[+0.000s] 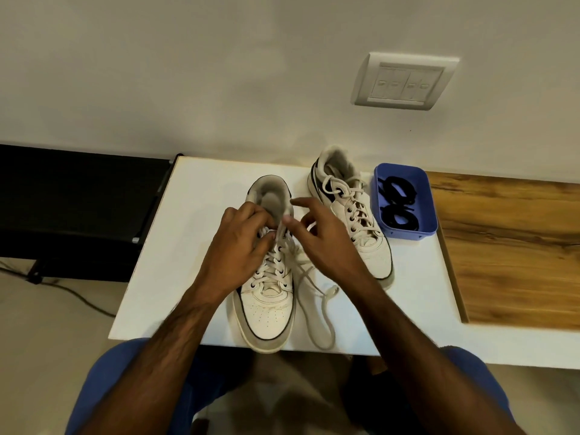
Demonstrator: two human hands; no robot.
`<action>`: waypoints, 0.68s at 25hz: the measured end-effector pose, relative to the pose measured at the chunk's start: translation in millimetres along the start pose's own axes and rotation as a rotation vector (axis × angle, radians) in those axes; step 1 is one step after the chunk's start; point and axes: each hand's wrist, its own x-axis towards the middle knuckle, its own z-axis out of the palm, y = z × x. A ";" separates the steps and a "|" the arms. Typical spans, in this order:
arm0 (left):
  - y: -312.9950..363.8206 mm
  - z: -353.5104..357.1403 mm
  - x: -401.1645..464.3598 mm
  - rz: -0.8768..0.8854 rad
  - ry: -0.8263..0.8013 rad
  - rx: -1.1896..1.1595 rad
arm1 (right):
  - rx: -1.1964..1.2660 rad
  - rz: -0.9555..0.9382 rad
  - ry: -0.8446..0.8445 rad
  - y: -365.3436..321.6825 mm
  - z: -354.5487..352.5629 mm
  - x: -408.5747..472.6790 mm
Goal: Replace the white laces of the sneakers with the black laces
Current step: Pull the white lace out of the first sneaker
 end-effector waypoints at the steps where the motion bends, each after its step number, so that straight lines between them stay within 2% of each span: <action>1: 2.1 -0.2 -0.3 0.001 -0.003 0.007 | 0.018 0.002 -0.025 1.0 5.7 2.2; 4: 1.6 -2.5 1.0 -0.002 -0.006 -0.036 | 0.049 -0.013 -0.070 4.7 13.9 10.8; 10: -3.0 -12.1 5.2 -0.206 0.128 -0.418 | 0.199 0.017 -0.184 7.7 -4.6 10.0; 15: 4.8 -6.2 -0.8 0.015 -0.017 -0.035 | 0.217 -0.008 -0.196 9.9 -5.2 10.0; 17: 3.6 -4.0 1.8 0.035 0.009 0.031 | 0.209 -0.026 -0.187 11.2 -3.6 10.2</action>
